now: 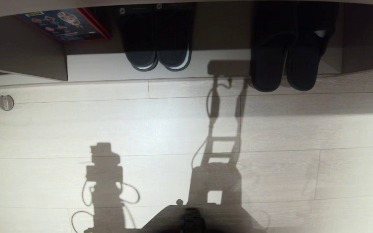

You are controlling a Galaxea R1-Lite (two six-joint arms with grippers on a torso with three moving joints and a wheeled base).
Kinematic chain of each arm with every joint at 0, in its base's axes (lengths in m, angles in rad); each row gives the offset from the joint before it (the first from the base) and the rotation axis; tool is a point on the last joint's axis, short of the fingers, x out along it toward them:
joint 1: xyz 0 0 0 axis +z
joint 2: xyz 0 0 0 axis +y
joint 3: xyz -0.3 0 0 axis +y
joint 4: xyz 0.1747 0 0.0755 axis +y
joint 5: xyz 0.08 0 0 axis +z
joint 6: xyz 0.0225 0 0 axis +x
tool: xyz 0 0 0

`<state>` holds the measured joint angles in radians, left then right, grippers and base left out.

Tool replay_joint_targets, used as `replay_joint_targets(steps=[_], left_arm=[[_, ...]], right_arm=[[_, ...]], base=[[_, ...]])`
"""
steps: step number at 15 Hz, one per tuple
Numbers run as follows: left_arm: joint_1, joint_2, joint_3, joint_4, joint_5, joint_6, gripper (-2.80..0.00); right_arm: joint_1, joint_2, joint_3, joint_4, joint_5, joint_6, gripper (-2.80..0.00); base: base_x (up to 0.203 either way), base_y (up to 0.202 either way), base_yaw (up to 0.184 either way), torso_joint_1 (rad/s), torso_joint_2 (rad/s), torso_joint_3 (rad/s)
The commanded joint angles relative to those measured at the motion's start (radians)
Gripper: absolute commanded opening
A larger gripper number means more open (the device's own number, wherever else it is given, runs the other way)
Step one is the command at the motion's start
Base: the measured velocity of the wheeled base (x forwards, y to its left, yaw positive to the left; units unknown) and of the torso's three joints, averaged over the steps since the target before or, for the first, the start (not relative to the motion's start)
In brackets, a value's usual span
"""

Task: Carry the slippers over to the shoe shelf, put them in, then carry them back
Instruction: Pick up the slippers in the shoe cabinet

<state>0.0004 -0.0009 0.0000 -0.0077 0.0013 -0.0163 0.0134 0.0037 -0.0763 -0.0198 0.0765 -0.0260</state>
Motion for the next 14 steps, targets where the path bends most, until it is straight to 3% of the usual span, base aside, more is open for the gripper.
replay_joint_targets(steps=[1, 5, 9, 12, 13, 14], left_arm=[[0.001, 0.001, 0.000, 0.000, 0.000, 0.001, -2.80], [0.001, 0.001, 0.000, -0.001, 0.000, 0.000, -2.80], [0.001, 0.001, 0.000, -0.002, 0.000, 0.001, -2.80], [0.000, 0.001, 0.000, -0.002, 0.000, 0.001, -2.80], [0.000, 0.001, 0.000, -0.002, 0.000, 0.001, -2.80], [0.001, 0.001, 0.000, -0.001, 0.000, 0.001, -2.80]], right_arm=[[0.001, 0.054, -0.082, 0.005, 0.024, -0.002, -2.80], [0.004, 0.495, -0.301, -0.075, 0.050, -0.026, -2.80], [0.009, 0.963, -0.492, -0.354, 0.051, -0.076, -2.80], [0.089, 1.236, -0.624, -0.557, -0.025, -0.111, -2.80], [0.114, 1.304, -0.644, -0.627, -0.049, -0.120, 0.00], [0.138, 1.368, -0.659, -0.748, -0.072, -0.133, 0.00]], base=[[0.000, 0.000, 0.000, 0.000, 0.00, 0.000], [0.000, 0.000, 0.000, 0.000, 0.00, 0.000], [0.000, 0.000, 0.000, 0.000, 0.00, 0.000], [0.000, 0.000, 0.000, 0.000, 0.00, 0.000], [0.000, 0.000, 0.000, 0.000, 0.00, 0.000], [0.000, 0.000, 0.000, 0.000, 0.00, 0.000]])
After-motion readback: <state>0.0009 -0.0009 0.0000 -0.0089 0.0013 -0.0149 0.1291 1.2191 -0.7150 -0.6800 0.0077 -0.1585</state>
